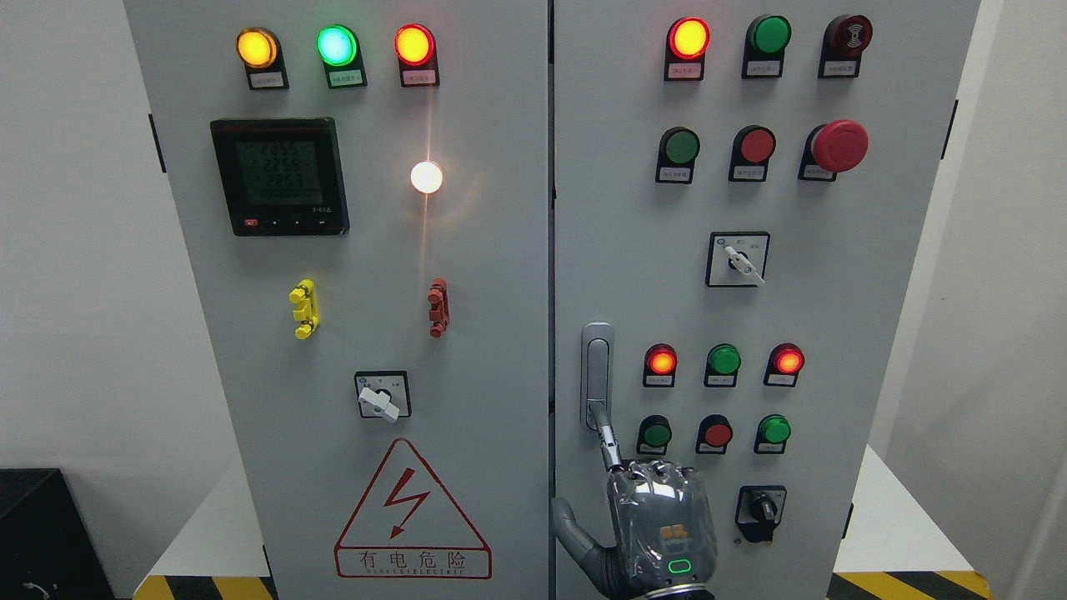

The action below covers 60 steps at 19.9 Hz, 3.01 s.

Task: Release door handle

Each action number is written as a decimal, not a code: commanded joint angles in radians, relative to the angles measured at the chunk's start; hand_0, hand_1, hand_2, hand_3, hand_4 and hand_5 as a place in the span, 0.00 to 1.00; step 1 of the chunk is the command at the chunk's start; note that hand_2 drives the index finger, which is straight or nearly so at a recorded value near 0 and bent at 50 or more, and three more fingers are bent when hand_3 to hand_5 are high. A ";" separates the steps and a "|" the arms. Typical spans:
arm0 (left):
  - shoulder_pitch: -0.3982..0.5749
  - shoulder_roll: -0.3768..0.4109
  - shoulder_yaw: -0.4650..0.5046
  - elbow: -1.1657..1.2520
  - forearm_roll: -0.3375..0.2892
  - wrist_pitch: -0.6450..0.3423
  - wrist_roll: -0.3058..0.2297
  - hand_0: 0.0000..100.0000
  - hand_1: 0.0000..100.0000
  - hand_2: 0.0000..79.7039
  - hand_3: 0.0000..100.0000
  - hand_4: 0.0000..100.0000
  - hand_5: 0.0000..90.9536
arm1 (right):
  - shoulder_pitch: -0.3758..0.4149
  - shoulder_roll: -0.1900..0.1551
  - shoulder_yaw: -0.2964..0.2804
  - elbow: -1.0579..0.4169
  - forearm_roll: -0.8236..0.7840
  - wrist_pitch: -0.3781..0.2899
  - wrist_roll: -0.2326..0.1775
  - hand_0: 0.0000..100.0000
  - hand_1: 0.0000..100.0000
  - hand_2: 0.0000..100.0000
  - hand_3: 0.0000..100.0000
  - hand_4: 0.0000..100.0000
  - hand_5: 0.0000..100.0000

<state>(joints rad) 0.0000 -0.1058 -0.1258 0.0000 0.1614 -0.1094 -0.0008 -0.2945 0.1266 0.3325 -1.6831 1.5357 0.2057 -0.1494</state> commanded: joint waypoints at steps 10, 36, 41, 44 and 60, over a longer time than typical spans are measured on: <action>-0.026 0.000 0.000 0.029 0.000 0.000 0.001 0.12 0.56 0.00 0.00 0.00 0.00 | 0.008 0.002 -0.003 0.016 0.000 0.001 0.021 0.32 0.23 0.00 1.00 1.00 1.00; -0.026 0.000 0.000 0.029 0.000 0.000 0.001 0.12 0.56 0.00 0.00 0.00 0.00 | 0.011 0.002 -0.001 0.023 -0.002 0.001 0.022 0.33 0.23 0.00 1.00 1.00 1.00; -0.026 0.000 0.000 0.029 0.000 0.000 0.001 0.12 0.56 0.00 0.00 0.00 0.00 | 0.011 0.002 -0.001 0.023 -0.002 0.001 0.022 0.33 0.24 0.00 1.00 1.00 1.00; -0.026 0.000 0.000 0.029 0.000 0.000 0.001 0.12 0.56 0.00 0.00 0.00 0.00 | 0.011 0.002 -0.001 0.023 -0.002 0.001 0.022 0.33 0.24 0.00 1.00 1.00 1.00; -0.026 0.000 0.000 0.029 0.000 0.000 0.001 0.12 0.56 0.00 0.00 0.00 0.00 | 0.014 0.002 -0.001 0.023 -0.002 0.001 0.031 0.33 0.24 0.00 1.00 1.00 1.00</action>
<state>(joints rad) 0.0000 -0.1058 -0.1258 0.0000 0.1613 -0.1094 -0.0008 -0.2823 0.1289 0.3315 -1.6619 1.5334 0.2060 -0.1296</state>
